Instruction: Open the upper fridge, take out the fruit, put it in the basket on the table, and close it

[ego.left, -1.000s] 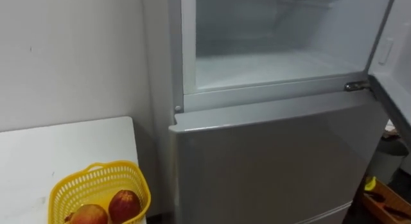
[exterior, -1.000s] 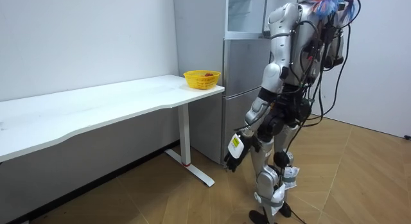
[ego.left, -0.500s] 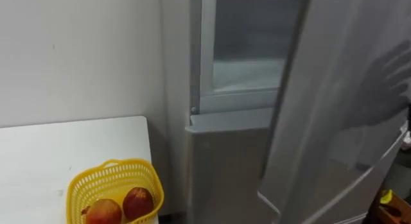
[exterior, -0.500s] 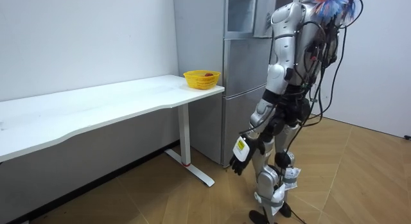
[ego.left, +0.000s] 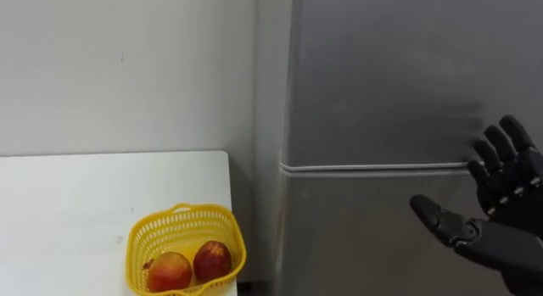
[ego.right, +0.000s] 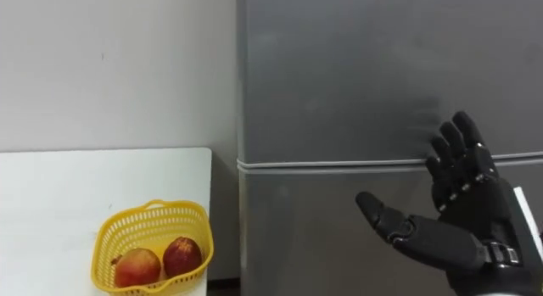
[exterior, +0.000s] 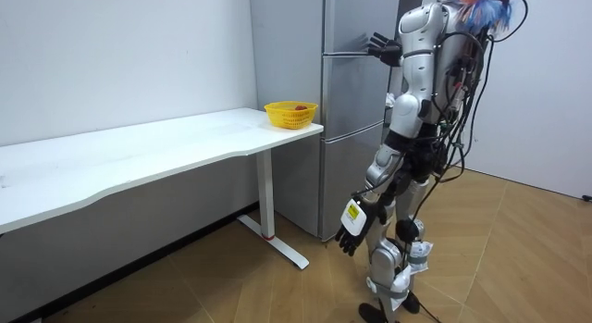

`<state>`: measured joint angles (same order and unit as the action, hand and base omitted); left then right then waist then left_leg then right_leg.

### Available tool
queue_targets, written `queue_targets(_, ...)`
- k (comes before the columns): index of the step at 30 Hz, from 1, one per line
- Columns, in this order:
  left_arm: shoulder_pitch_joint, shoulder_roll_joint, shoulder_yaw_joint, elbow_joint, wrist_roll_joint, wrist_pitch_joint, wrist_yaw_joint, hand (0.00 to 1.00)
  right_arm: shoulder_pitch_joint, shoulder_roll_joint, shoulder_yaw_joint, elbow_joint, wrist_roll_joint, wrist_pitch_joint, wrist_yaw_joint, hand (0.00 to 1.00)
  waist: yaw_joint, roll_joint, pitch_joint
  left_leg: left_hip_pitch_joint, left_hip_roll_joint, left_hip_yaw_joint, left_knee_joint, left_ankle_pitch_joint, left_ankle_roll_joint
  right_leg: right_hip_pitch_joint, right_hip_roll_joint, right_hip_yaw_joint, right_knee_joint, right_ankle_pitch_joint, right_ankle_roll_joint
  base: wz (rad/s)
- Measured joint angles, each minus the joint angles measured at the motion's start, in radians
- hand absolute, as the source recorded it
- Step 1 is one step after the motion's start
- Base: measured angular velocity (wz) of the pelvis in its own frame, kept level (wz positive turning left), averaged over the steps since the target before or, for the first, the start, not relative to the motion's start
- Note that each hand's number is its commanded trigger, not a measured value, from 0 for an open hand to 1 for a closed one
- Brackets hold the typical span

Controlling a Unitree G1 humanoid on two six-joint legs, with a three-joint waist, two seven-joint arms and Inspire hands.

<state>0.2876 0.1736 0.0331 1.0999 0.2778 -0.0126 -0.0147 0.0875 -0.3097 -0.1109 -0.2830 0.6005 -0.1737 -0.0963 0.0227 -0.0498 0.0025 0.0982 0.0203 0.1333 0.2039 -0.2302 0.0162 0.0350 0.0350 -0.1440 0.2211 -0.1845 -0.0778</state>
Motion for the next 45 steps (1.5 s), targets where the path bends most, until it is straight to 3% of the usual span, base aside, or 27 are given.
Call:
queue_targets(22,0.001,0.0,0.034,-0.01,0.042,0.007,-0.018,0.0,0.0,0.0,-0.029,-0.001,-0.006,0.001,-0.008,0.0,-0.008,-0.001,-0.0032,-0.003,0.0,0.0,-0.001,0.0,0.0,0.002,-0.001,-0.004,-0.001,0.0,0.0,0.0)
queue_targets(29,0.016,-0.001,0.044,-0.012,0.041,0.007,0.0,0.0,0.0,0.001,-0.103,0.0,-0.026,0.0,-0.11,0.0,-0.025,0.0,-0.0048,0.001,0.0,0.003,0.0,0.0,0.0,0.01,0.0,-0.003,-0.009,0.001,0.0,0.0)
queue_targets(36,0.028,0.0,0.043,-0.012,0.039,0.006,0.02,0.0,0.013,0.007,-0.168,0.042,-0.061,-0.003,-0.241,0.0,-0.071,0.001,-0.0062,0.003,0.0,0.001,0.002,0.0,0.0,0.014,0.0,-0.005,-0.018,0.0,0.002,0.03)
queue_targets(42,0.03,0.0,0.042,-0.012,0.039,0.005,0.034,0.0,0.033,0.017,-0.187,0.084,-0.061,-0.015,-0.361,0.0,-0.078,0.008,-0.0085,0.014,0.0,0.004,0.0,0.0,0.0,0.017,0.001,-0.002,-0.017,0.0,0.002,-0.02)
queue_targets(45,0.028,0.0,0.041,-0.011,0.04,0.008,0.034,0.0,0.057,0.044,-0.187,0.122,-0.125,-0.021,-0.387,0.0,-0.081,0.011,-0.0072,0.016,0.0,0.004,-0.004,0.0,0.0,0.017,0.002,-0.002,-0.017,0.0,0.002,0.0)
